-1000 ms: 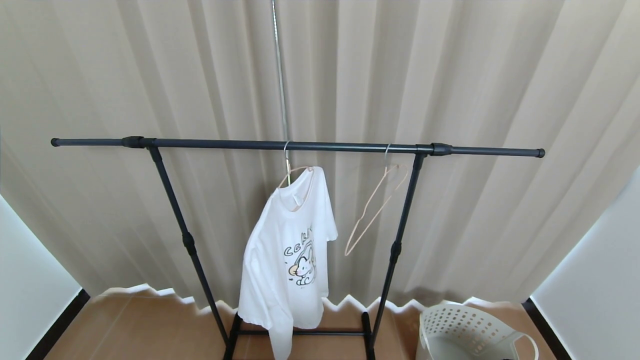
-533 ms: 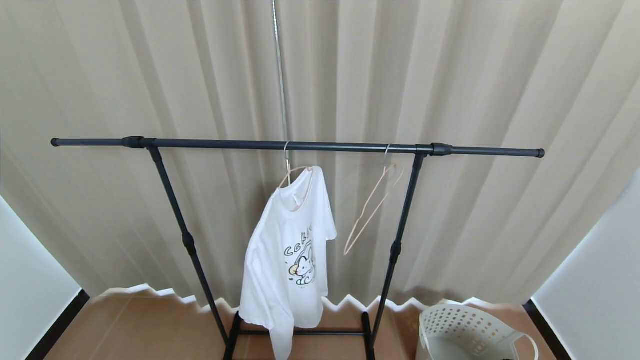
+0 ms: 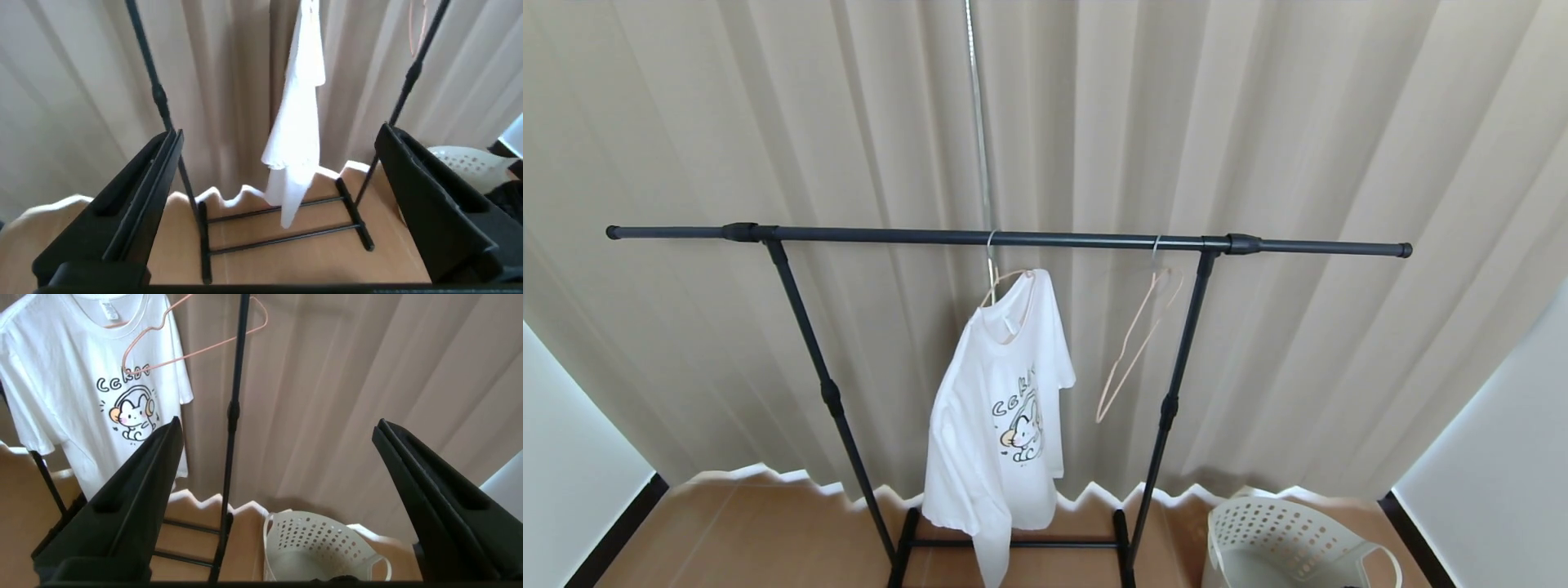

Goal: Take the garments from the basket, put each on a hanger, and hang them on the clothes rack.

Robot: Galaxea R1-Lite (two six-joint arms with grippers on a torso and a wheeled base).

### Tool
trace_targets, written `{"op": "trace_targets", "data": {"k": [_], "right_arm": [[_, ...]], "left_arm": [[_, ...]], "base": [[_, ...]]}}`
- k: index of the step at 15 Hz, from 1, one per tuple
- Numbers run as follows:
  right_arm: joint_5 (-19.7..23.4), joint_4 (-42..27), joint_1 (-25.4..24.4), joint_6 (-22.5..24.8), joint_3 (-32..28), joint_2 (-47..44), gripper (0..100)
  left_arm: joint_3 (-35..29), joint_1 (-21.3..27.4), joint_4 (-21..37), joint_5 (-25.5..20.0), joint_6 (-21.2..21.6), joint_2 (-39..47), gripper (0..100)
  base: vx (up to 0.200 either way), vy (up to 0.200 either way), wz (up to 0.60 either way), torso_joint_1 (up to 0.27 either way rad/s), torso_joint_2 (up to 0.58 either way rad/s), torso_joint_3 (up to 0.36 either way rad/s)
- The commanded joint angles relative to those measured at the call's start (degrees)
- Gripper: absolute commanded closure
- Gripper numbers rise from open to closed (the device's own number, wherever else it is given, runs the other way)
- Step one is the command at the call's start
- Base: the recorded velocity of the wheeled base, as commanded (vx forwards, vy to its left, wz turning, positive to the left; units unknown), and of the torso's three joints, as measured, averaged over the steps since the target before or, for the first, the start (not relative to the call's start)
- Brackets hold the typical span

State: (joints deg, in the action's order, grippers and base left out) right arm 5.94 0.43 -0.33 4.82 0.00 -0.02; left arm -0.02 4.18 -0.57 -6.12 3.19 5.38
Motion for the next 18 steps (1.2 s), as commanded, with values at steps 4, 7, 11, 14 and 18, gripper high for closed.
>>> {"op": "trace_targets", "data": {"k": [4,7,11,14,18], "right_arm": [[0.04,-0.08,-0.02,0.11,0.00,0.02,0],[0.04,-0.08,-0.02,0.02,0.00,0.02,0],[-0.14,0.01,-0.02,-0.51,0.00,0.02,0],[-0.22,0.01,-0.02,-0.86,0.00,0.02,0],[-0.31,0.01,-0.02,-0.95,0.00,0.02,0]], "left_arm": [[0.02,0.92,0.05,8.23,-1.44,0.60,0],[0.02,-4.88,0.13,8.05,-1.00,0.07,0],[0.02,-3.92,0.13,2.25,-1.26,-5.38,0],[0.02,-3.92,0.13,2.34,-1.61,-5.38,0],[-0.06,-3.83,0.13,2.25,-1.44,-5.38,0]], "base": [[0.000,0.000,0.00,0.000,0.00,0.000],[0.000,0.000,0.00,0.000,0.00,0.000],[0.000,0.000,0.00,0.000,0.00,0.000],[0.000,0.000,0.00,-0.072,0.15,0.089],[0.000,0.000,0.00,-0.093,0.20,0.106]]}}
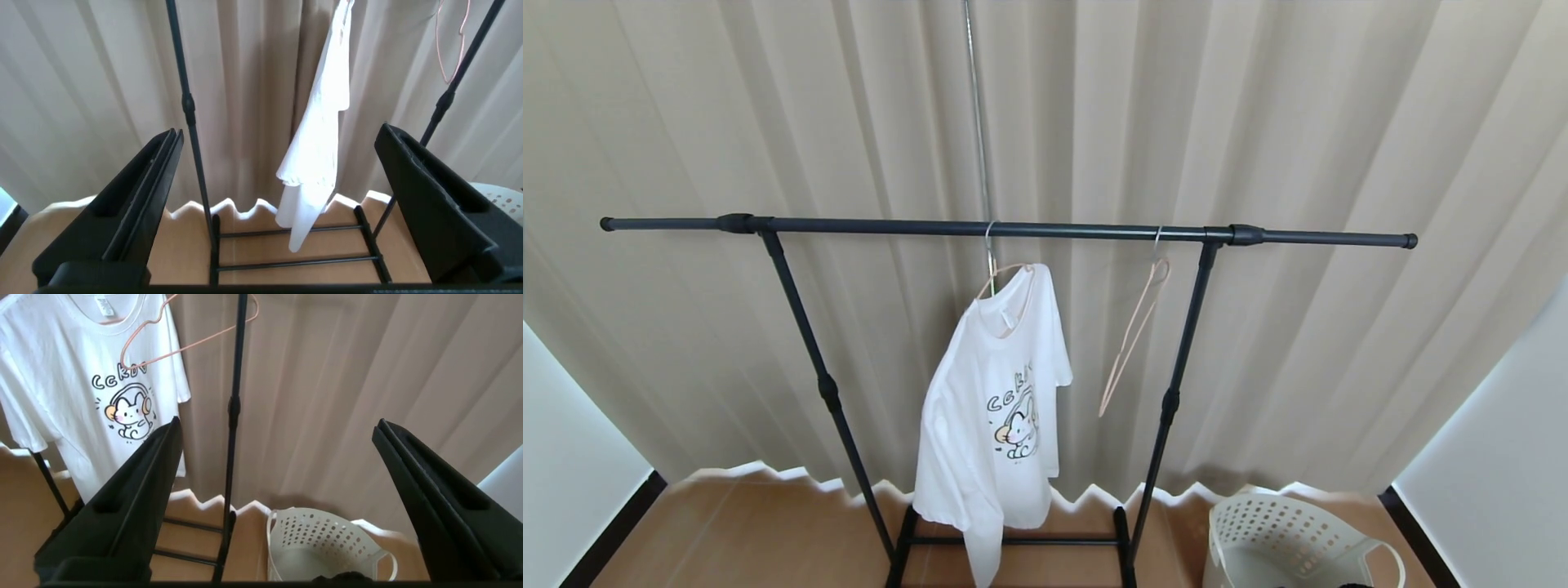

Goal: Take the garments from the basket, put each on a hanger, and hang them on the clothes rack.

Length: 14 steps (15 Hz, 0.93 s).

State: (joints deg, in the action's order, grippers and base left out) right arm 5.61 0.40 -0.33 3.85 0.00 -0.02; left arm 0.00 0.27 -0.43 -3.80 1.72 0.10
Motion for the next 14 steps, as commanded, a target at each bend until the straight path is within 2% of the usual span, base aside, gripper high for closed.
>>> {"op": "trace_targets", "data": {"k": [1,14], "right_arm": [[0.02,0.04,-0.02,0.10,0.00,0.02,0],[0.02,0.04,-0.02,0.01,0.00,0.02,0]], "left_arm": [[0.00,0.08,-0.01,0.02,0.04,-0.10,0],[0.00,0.00,-0.01,-0.06,0.13,-0.10,0]], "base": [[0.000,0.000,0.00,-0.105,0.22,0.115],[0.000,0.000,0.00,-0.144,0.32,0.173]]}}
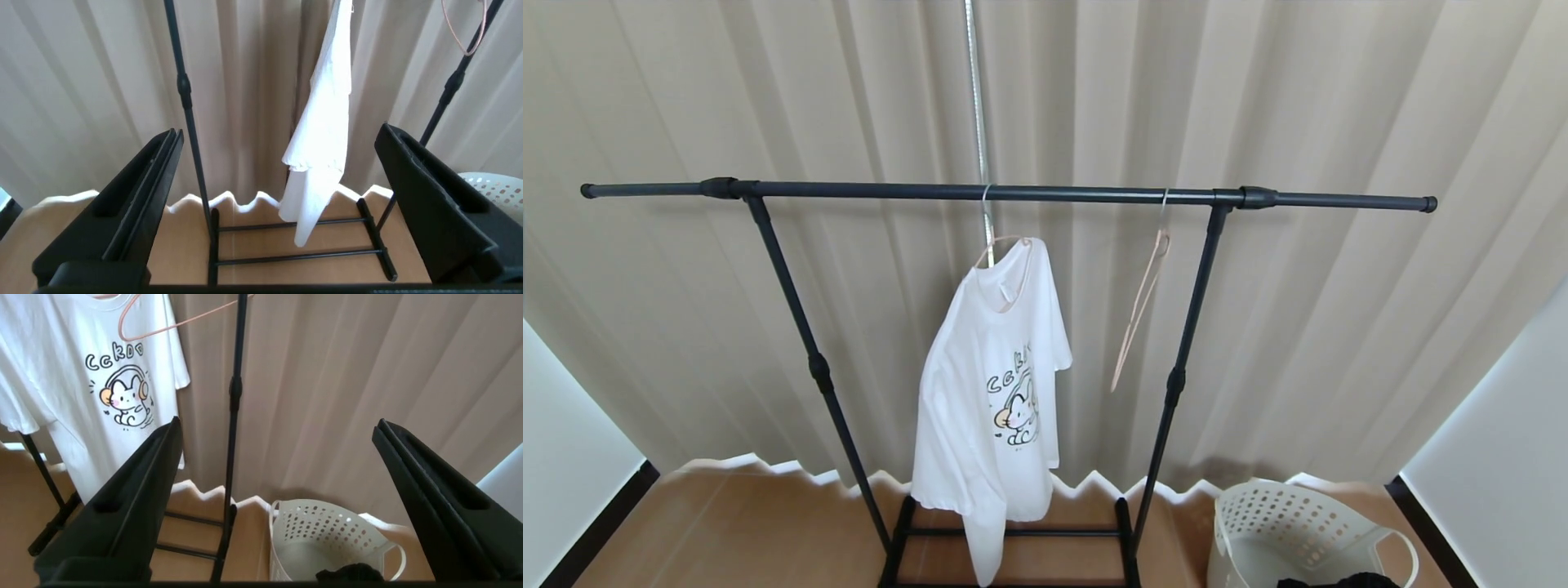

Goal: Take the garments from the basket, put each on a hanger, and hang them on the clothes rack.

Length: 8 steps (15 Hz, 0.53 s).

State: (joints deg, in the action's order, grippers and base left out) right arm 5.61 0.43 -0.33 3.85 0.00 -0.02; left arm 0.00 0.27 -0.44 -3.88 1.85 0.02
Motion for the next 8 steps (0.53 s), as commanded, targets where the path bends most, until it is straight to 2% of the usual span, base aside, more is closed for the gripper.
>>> {"op": "trace_targets", "data": {"k": [1,8], "right_arm": [[0.02,0.01,-0.02,0.01,0.00,0.02,0],[0.02,0.01,-0.02,0.01,0.00,0.02,0]], "left_arm": [[0.00,0.08,0.00,0.01,-0.01,-0.02,0],[0.00,0.00,0.00,0.01,-0.01,-0.02,0]], "base": [[0.000,0.000,0.00,-0.139,0.32,0.203],[0.000,0.000,0.00,-0.159,0.36,0.200]]}}
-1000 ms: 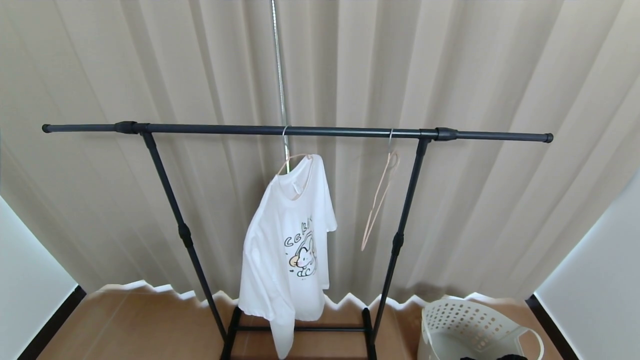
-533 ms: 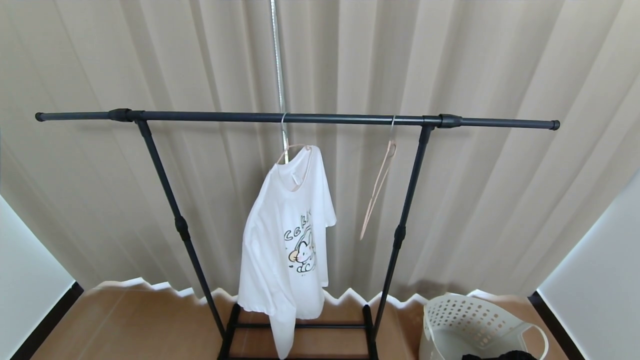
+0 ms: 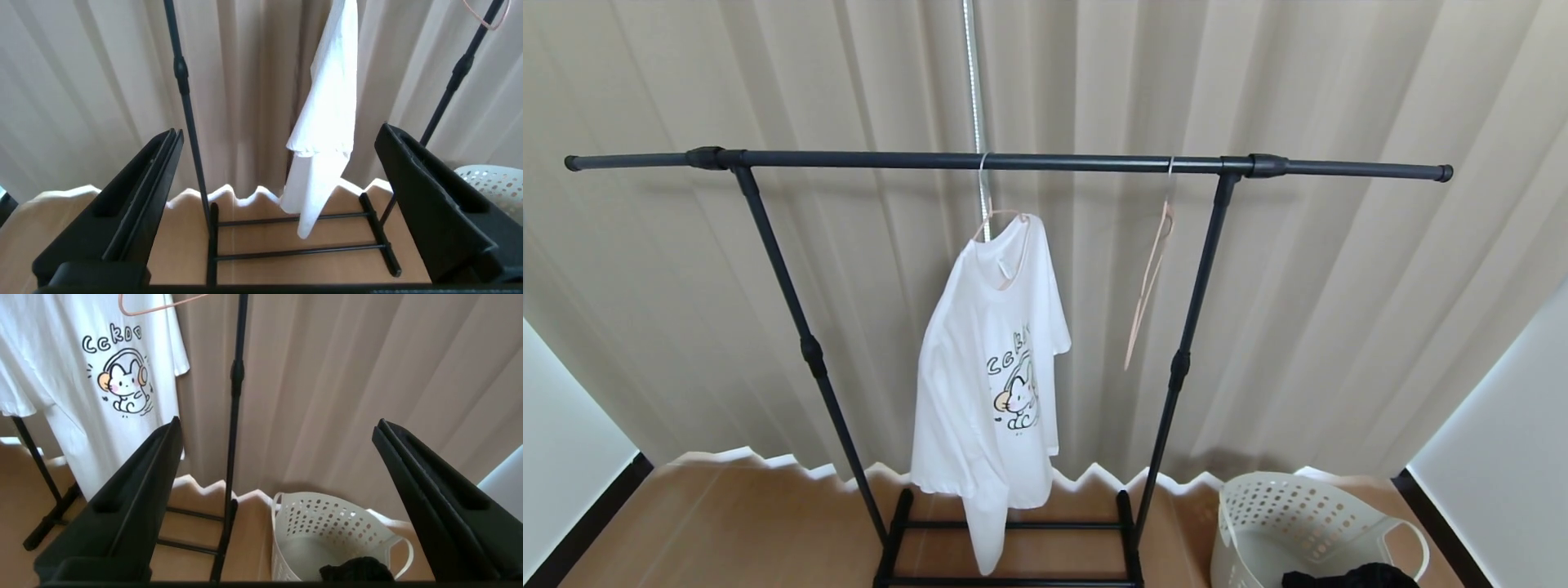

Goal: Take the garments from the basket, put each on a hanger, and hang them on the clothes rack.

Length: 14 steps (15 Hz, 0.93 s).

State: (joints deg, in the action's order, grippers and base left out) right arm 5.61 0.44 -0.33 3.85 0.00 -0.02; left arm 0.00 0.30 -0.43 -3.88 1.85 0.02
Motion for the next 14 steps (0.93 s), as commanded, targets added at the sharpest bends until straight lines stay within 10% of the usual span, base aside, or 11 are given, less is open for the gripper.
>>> {"op": "trace_targets", "data": {"k": [1,14], "right_arm": [[0.02,0.00,-0.02,0.01,0.00,0.02,0],[0.02,0.00,-0.02,0.01,0.00,0.02,0]], "left_arm": [[0.00,0.05,-0.01,0.01,0.08,-0.02,0],[0.00,-0.04,-0.01,0.01,-0.01,-0.02,0]], "base": [[0.000,0.000,0.00,-0.168,0.39,0.222],[0.000,0.000,0.00,-0.206,0.51,0.302]]}}
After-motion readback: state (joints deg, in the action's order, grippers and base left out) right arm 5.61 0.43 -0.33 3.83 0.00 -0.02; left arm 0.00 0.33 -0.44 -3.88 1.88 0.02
